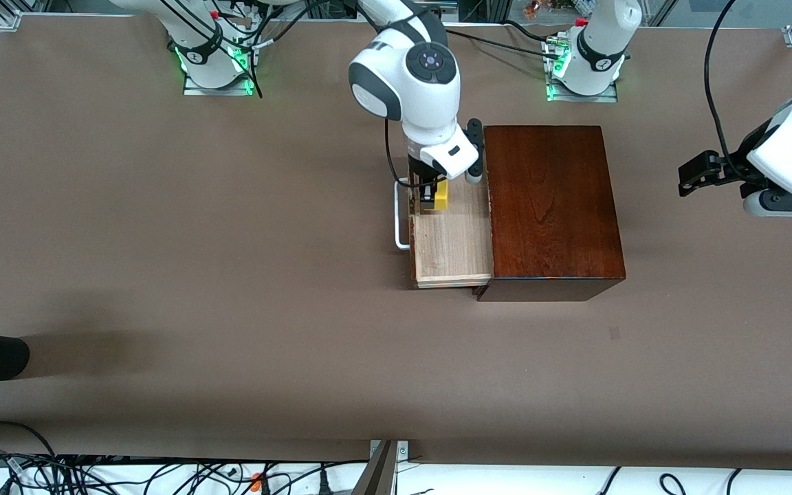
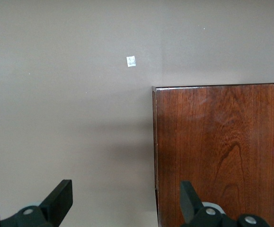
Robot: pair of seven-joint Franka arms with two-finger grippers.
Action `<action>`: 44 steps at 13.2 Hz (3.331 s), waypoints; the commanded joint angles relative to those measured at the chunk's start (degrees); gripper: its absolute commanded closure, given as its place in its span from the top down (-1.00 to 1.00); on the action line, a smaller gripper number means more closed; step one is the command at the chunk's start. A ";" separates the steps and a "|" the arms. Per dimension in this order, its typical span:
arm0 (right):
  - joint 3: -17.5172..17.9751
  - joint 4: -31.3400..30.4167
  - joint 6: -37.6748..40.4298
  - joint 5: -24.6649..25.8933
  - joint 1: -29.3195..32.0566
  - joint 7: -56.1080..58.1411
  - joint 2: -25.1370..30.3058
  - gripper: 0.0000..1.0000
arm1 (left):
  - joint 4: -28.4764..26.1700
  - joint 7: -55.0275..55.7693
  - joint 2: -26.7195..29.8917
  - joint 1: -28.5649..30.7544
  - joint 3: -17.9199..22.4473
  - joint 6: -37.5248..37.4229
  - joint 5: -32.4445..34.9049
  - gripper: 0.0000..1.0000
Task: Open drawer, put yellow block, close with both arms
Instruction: 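Carry the yellow cube into the open drawer with the right gripper, then release the cube in the drawer and lift the right gripper away, then move the left gripper to the drawer front while the right gripper retracts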
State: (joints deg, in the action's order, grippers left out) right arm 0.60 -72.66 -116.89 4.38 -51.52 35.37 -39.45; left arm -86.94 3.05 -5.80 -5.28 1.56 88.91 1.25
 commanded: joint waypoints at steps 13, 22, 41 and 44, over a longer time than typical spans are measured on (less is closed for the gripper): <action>-0.51 2.52 0.60 0.98 0.54 2.42 -2.13 1.00 | 1.95 -0.42 -0.88 -0.61 0.28 -0.49 0.77 1.00; -9.02 9.38 20.62 1.59 5.90 2.86 15.08 1.00 | 3.00 -0.24 -1.06 -1.40 0.11 -0.57 0.59 1.00; -34.57 -0.89 32.25 -12.11 15.42 3.39 34.07 1.00 | 4.24 4.32 -5.71 -11.69 -14.98 -1.19 0.06 1.00; -23.92 -5.55 30.76 -12.12 28.10 2.51 37.42 1.00 | 5.20 2.76 -7.91 -12.91 -21.05 -0.49 0.33 1.00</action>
State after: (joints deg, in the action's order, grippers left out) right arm -29.56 -73.50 -84.66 -6.70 -29.50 38.89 -5.75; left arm -83.81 7.13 -11.88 -17.50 -16.75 88.77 1.18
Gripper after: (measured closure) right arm 0.000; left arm 0.000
